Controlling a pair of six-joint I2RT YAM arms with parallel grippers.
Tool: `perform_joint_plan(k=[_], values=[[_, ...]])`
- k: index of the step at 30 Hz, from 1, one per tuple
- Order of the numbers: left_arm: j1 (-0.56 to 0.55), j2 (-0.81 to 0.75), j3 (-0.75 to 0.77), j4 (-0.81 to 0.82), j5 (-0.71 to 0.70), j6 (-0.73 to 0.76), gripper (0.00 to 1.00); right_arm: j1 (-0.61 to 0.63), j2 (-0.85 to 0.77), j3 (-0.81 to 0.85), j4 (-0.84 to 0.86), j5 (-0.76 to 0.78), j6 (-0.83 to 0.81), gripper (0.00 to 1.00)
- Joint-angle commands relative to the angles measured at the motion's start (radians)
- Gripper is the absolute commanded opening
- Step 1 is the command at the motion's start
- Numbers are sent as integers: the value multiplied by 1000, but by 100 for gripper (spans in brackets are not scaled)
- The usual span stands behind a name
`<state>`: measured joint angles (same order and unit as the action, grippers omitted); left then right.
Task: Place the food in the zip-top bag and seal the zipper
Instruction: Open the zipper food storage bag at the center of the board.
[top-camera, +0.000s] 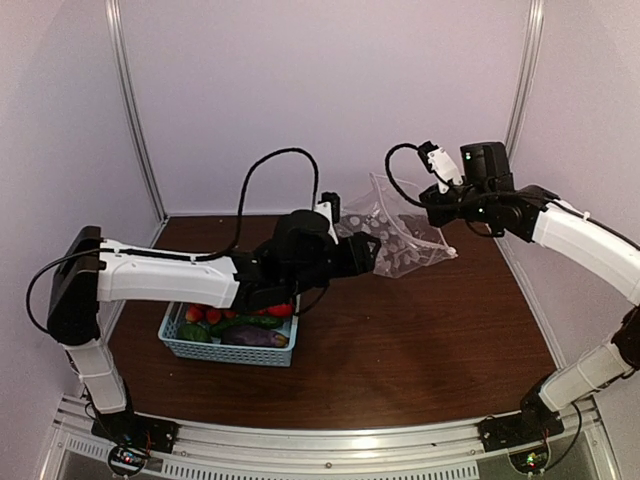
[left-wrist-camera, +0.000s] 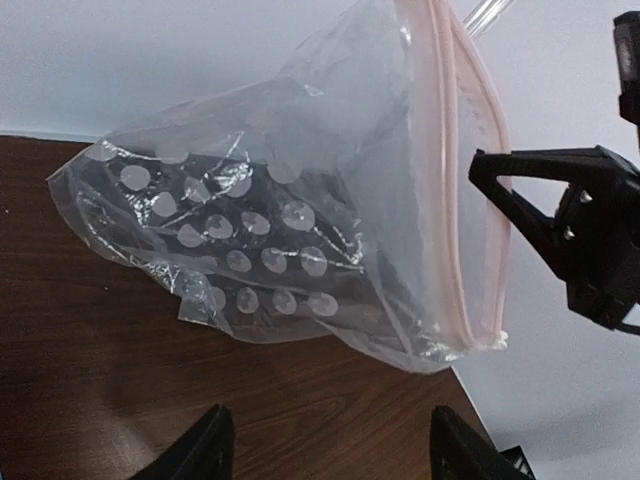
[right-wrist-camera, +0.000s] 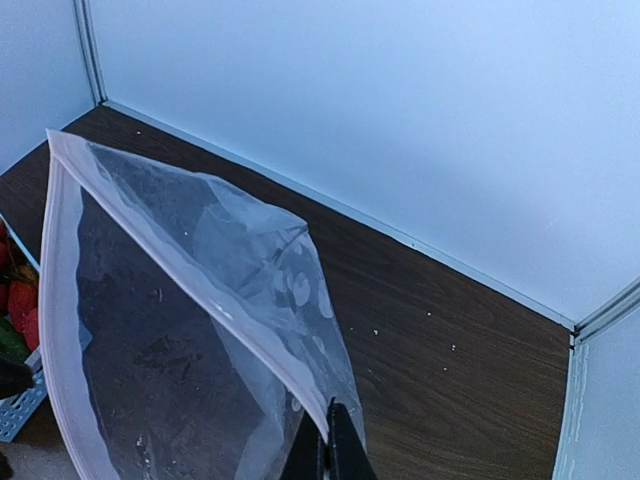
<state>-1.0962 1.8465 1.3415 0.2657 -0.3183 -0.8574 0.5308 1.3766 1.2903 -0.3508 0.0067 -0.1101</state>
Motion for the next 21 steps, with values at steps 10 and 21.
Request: perform_joint_plan(k=[10, 21], values=[[7, -341, -194, -241, -42, 258, 76, -298, 34, 219, 2, 108, -94, 0], [169, -365, -99, -914, 10, 160, 86, -181, 103, -67, -48, -241, -59, 0]])
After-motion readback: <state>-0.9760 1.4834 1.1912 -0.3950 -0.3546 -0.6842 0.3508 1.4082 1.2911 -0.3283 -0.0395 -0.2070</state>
